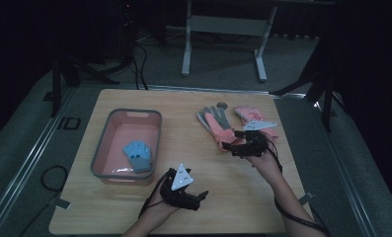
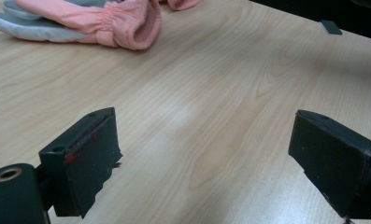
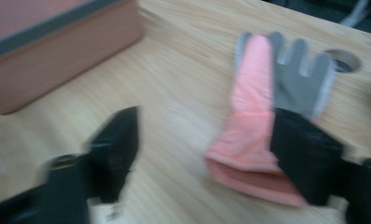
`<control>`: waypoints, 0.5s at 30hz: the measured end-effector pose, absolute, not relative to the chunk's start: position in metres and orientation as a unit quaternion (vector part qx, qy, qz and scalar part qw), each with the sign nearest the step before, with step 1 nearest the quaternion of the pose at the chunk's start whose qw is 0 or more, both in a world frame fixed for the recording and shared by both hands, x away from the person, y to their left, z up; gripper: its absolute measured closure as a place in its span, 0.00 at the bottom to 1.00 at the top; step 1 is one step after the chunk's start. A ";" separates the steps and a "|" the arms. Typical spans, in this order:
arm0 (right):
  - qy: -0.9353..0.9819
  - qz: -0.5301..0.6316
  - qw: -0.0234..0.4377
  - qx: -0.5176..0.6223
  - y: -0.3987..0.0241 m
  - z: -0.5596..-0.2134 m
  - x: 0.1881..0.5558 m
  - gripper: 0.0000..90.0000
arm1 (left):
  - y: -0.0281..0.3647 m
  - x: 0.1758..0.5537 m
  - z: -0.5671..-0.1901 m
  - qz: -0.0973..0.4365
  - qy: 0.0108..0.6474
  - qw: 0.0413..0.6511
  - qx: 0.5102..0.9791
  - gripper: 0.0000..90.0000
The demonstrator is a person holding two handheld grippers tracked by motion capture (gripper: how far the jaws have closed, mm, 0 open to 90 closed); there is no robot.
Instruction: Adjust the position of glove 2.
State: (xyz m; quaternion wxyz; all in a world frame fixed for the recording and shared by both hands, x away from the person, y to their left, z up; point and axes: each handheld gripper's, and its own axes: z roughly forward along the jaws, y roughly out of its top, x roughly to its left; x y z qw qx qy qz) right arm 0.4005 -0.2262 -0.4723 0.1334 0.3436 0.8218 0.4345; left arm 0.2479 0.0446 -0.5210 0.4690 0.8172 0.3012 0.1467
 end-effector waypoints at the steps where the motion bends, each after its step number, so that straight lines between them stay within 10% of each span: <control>1: 0.821 0.429 0.138 0.350 -0.229 -0.472 0.404 0.48 | 0.045 0.247 -0.524 0.146 0.302 0.473 0.815 0.10; 15: 0.802 0.419 0.147 0.400 -0.234 -0.484 0.474 0.59 | 0.048 0.233 -0.537 0.147 0.293 0.488 0.809 0.10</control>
